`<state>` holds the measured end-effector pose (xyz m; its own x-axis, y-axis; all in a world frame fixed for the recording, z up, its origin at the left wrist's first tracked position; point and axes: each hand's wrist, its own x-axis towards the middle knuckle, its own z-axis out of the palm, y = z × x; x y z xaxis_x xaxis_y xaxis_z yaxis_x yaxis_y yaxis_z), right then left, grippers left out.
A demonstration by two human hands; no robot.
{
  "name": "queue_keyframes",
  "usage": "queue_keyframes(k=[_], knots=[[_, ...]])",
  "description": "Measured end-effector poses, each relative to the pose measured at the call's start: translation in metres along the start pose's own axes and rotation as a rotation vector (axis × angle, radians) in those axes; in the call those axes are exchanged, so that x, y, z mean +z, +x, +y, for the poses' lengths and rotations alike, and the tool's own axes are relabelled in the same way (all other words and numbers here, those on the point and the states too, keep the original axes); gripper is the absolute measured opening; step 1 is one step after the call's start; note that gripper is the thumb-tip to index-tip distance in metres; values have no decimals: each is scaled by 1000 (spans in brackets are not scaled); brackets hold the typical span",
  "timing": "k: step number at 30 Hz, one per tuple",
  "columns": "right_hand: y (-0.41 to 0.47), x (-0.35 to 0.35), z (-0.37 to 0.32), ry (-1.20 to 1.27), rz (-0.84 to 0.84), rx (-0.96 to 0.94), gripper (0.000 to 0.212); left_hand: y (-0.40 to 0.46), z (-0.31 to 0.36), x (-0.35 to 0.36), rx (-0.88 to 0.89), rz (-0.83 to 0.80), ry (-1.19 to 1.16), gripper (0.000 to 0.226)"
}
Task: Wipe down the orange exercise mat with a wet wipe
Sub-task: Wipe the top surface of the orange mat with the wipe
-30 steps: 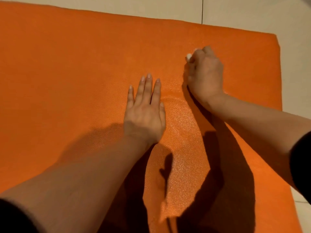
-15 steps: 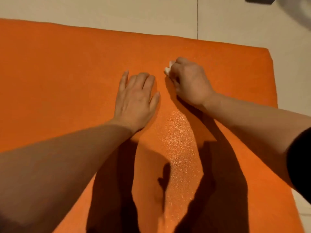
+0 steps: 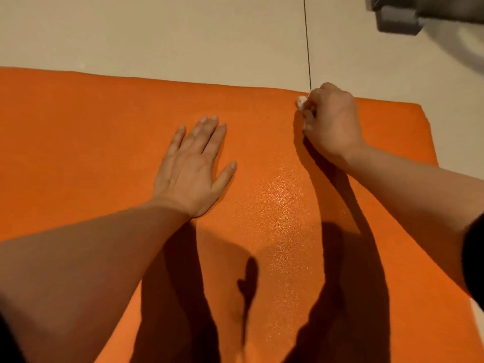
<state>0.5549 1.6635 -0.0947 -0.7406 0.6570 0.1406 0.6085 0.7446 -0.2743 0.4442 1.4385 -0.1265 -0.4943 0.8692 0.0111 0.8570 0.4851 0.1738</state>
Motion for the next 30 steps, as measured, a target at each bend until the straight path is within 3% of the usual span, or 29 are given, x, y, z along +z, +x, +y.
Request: queue_keyframes(k=[2, 4, 7, 10, 14, 17, 20, 23, 27, 30], knots=[[6, -3, 14, -22, 81, 195, 21, 2, 0, -1, 7, -6, -6, 74], [14, 9, -4, 7, 93, 270, 20, 3, -2, -2, 3, -2, -12, 75], [24, 27, -50, 82, 30, 148, 20, 1, -1, -2, 6, -7, -26, 75], [31, 26, -53, 45, -53, -34, 19, 0, 0, -1, -17, 11, -63, 76], [32, 15, -20, -54, 38, 88, 21, -1, 0, -2, -98, 20, -59, 83], [37, 26, -51, -8, 27, 144, 22, -1, 1, -2, -116, 12, -46, 85], [49, 42, -99, 81, -37, 26, 22, -1, 2, -3, -118, 13, -65, 85], [56, 43, -101, 49, -115, -148, 20, -2, 1, -3, -108, 21, -91, 83], [49, 22, -50, -61, -20, -31, 20, -1, -2, -2, -101, 27, -100, 83], [39, 28, -74, 32, -2, -45, 22, -1, -1, -1, -110, 40, -103, 83]])
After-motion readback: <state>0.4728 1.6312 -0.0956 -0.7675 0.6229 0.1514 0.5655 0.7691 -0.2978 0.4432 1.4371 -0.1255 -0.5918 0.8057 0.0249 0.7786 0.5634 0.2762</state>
